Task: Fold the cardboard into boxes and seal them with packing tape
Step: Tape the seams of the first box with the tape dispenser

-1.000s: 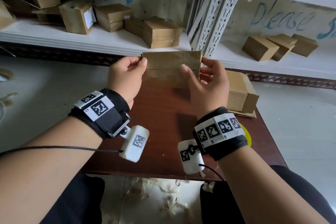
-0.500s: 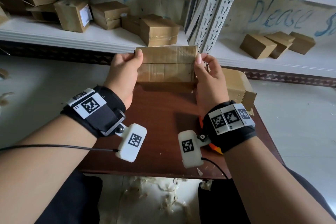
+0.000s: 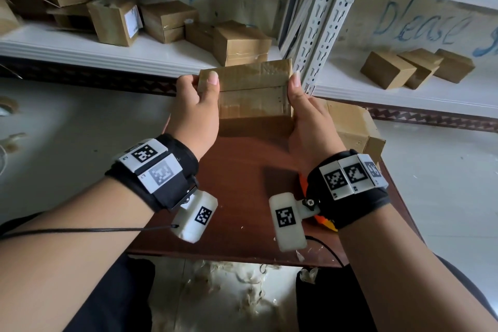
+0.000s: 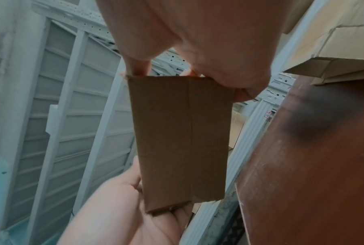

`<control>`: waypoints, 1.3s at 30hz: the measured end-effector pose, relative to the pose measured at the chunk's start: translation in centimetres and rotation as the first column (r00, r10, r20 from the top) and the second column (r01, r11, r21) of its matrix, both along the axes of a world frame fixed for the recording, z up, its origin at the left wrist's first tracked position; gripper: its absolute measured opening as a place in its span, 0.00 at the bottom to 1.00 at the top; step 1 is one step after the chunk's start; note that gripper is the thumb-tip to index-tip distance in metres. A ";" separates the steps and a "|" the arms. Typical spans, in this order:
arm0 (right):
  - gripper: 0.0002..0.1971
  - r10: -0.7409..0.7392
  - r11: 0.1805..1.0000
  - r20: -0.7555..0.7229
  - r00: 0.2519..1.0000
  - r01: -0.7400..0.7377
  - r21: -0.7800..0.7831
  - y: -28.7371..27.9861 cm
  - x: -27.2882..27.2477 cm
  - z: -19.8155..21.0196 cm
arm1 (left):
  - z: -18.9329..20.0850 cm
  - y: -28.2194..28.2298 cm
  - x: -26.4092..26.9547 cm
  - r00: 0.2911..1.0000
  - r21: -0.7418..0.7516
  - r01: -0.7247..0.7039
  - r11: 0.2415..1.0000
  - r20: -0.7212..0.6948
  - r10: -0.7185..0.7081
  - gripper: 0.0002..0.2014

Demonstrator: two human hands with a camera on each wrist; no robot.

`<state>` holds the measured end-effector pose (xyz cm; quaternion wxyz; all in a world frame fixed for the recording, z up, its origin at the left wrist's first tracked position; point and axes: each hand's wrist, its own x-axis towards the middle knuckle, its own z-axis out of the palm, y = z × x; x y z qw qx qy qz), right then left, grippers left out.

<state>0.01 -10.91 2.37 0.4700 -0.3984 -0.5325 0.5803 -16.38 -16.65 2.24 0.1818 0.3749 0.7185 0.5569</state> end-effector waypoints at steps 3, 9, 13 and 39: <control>0.44 -0.074 0.996 -0.009 0.997 0.074 -0.042 -0.1 0.4 0.3 | -0.2 0.1 0.0 1.000 0.002 -0.003 1.000 0.014 0.003 0.25; 0.22 -0.284 0.957 0.172 0.943 0.268 0.107 0.1 1.4 -0.9 | -0.4 0.0 0.0 0.996 0.077 -0.005 0.997 -0.088 0.012 0.20; 0.26 -0.350 0.934 0.316 0.882 0.303 0.189 -0.5 1.0 -0.9 | -0.6 -0.2 -0.1 0.986 0.066 0.047 0.997 -0.161 -0.036 0.19; 0.43 -0.375 0.927 0.119 0.919 0.375 0.020 -0.5 1.3 1.0 | -0.1 0.1 -1.0 0.927 0.124 0.198 0.972 0.298 -0.227 0.29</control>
